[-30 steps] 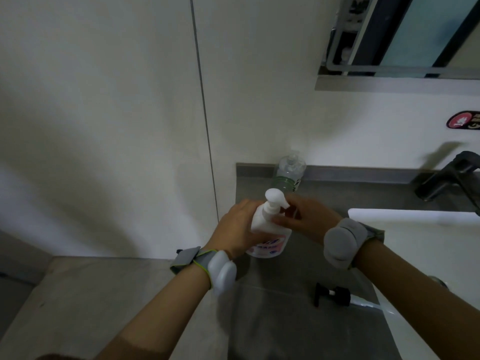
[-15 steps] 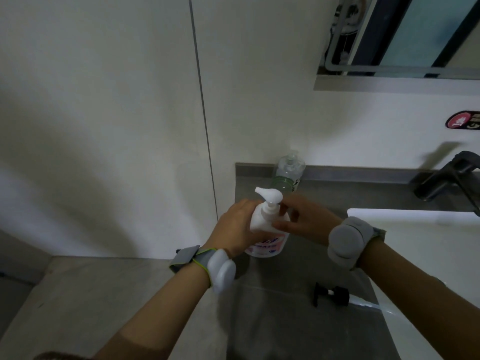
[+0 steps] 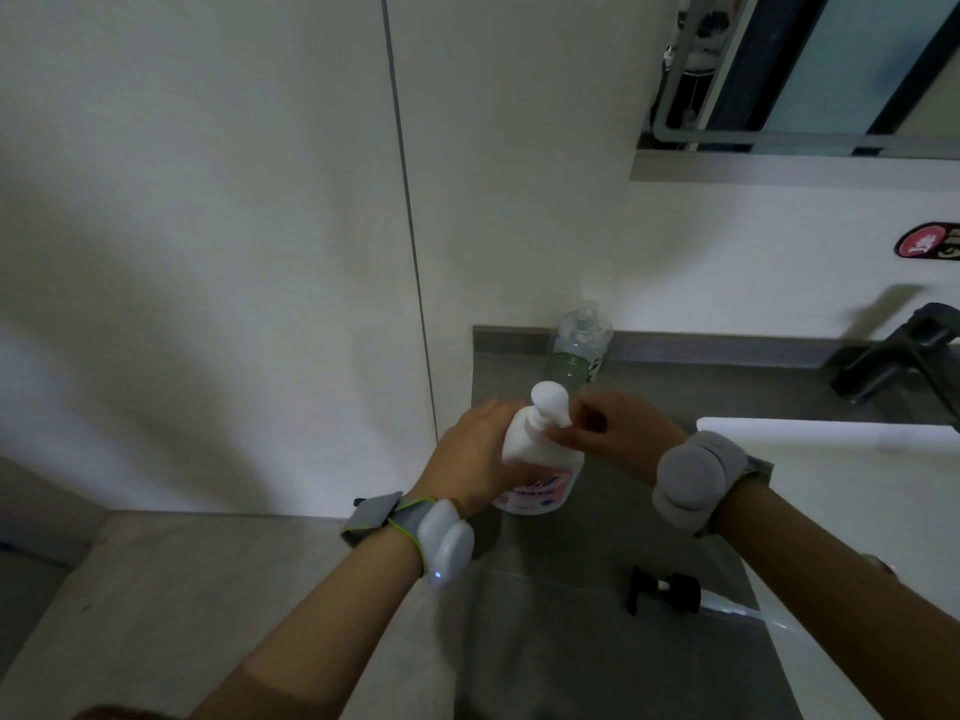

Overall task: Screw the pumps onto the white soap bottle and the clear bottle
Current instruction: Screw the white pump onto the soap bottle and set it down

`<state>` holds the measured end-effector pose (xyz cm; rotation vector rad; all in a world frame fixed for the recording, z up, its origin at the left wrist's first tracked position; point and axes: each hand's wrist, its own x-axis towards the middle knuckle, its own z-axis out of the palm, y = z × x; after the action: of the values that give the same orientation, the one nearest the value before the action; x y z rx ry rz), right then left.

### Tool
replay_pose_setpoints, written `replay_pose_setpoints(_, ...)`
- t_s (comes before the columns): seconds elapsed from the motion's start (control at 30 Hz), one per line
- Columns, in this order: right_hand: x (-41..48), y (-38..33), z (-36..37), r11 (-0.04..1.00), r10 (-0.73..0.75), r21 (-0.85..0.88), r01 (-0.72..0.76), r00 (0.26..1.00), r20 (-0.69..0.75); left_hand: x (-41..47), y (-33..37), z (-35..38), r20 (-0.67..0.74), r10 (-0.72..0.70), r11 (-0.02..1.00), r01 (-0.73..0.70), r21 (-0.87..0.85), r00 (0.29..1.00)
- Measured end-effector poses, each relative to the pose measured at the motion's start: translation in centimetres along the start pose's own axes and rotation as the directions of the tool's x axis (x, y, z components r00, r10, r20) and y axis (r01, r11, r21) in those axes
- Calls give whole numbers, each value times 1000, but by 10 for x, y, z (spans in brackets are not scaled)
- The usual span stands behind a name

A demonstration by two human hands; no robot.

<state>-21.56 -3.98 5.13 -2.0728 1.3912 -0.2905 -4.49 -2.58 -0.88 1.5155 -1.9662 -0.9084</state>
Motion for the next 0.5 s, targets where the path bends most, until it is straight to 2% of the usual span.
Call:
replay_pose_setpoints(0.1, -2, -1, 2, 998, -39, 51, 42, 997, -63, 0, 2, 1, -2, -10, 1000, 10, 5, 1000)
replay_pose_setpoints(0.2, -2, -1, 6, 996, -88, 12, 88, 996, -20, 0, 2, 2, -25, -2, 1000, 2, 19, 1000)
replay_pose_setpoints(0.37, 0, 3, 3, 1000, 2, 10, -2, 998, -57, 0, 2, 2, -3, -18, 1000, 18, 19, 1000)
replay_pose_setpoints(0.5, -3, 2, 6, 996, -91, 9, 91, 996, -14, 1, 3, 2, -24, -25, 998, 26, 53, 999)
